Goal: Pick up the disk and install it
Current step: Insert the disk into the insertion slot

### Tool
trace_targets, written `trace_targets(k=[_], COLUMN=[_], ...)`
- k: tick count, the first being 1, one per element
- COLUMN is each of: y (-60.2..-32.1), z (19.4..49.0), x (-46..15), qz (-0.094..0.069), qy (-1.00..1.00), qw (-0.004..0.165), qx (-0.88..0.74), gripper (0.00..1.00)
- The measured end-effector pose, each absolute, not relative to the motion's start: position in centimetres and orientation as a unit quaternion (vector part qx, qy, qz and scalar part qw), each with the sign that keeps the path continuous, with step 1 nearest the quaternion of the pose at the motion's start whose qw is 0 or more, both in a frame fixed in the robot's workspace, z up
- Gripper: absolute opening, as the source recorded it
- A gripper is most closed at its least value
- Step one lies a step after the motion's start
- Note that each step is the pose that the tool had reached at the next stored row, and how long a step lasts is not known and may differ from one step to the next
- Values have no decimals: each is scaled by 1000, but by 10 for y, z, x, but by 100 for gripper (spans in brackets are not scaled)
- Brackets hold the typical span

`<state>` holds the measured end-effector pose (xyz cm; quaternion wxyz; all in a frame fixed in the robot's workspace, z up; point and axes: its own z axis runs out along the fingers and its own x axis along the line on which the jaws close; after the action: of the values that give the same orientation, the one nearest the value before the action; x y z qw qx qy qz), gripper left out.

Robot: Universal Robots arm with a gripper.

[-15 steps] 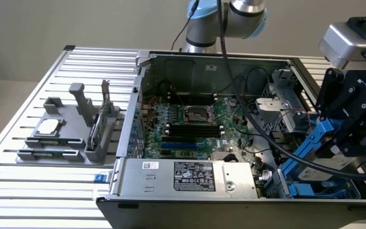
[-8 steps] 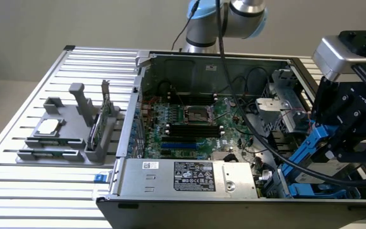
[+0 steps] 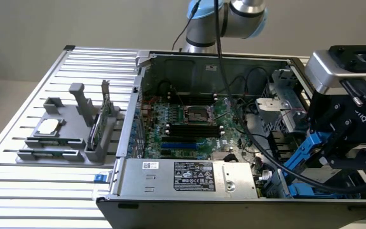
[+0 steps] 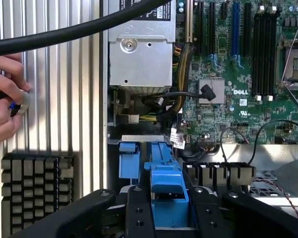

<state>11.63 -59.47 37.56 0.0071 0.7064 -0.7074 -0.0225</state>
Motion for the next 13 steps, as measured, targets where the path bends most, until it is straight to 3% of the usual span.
trace_targets(k=[13], y=[-596], z=[352], x=[115], qz=[-22], qy=[-703], qw=[7], qx=[711], gripper=[33])
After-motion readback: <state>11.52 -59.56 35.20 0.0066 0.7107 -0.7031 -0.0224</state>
